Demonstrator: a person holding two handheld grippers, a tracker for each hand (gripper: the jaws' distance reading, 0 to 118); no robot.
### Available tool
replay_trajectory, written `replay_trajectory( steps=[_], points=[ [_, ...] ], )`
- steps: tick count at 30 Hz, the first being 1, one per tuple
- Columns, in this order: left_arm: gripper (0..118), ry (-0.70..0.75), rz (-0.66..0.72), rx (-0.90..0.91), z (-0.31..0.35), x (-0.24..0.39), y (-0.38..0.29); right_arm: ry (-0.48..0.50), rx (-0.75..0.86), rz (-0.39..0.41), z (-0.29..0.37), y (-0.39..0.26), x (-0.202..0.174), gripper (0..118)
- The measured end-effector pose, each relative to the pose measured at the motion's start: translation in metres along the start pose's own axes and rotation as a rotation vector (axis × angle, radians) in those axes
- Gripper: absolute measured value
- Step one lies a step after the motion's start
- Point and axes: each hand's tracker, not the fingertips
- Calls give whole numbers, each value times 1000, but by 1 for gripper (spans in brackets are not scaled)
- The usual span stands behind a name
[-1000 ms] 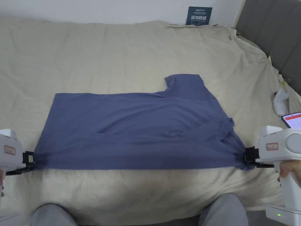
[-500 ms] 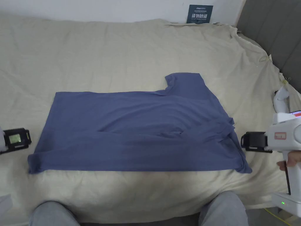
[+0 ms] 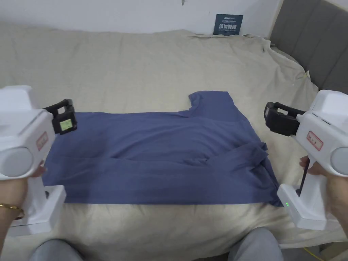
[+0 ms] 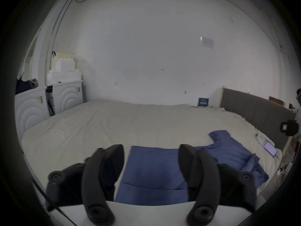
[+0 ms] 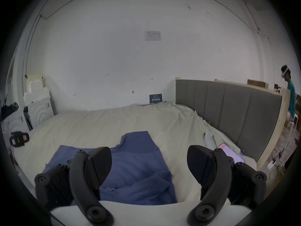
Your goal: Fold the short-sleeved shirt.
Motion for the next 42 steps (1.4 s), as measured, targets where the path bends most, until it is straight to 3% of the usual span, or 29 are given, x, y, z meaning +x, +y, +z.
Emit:
replay_trajectory(
  steps=[1,3,5,6,8,10,11,14,25,36,38,39,40,41,42],
  points=[
    [47,-5,6,-7,0,5,-2,4,-5,-22,-1,-1,-3,97],
    [43,-22,2,7,1,14,-8,32,22,-43,2,-7,-10,97],
    [16,-20,-17,17,2,22,-12,33,26,-20,2,-9,-16,92],
    [12,-16,-30,22,2,25,-15,46,33,-1,4,-11,-19,87],
    [2,-18,-38,20,1,26,-18,92,39,22,7,-14,-23,66],
    [0,-20,-31,27,1,26,-22,110,32,20,6,-16,-26,31],
    [0,-14,-32,29,2,26,-23,111,32,19,6,-18,-28,5],
    [0,-10,-18,23,1,23,-26,105,38,20,7,-18,-32,0],
    [0,0,-59,27,-5,29,-24,98,-68,26,-29,-14,-40,0],
    [0,-2,-42,16,-40,28,-9,70,-321,58,-166,39,-27,0],
    [0,9,-36,14,-49,28,-6,70,-387,32,-196,41,-22,1],
    [0,12,-30,15,-53,28,-5,49,-433,19,-211,42,-21,7],
    [0,13,-25,16,-57,28,-5,52,-468,-2,-224,42,-19,23],
    [0,17,-22,12,-63,27,-3,41,-503,-22,-238,42,-17,58],
    [0,20,-21,7,-68,27,-3,37,-540,-22,-250,40,-17,81]
  ],
)
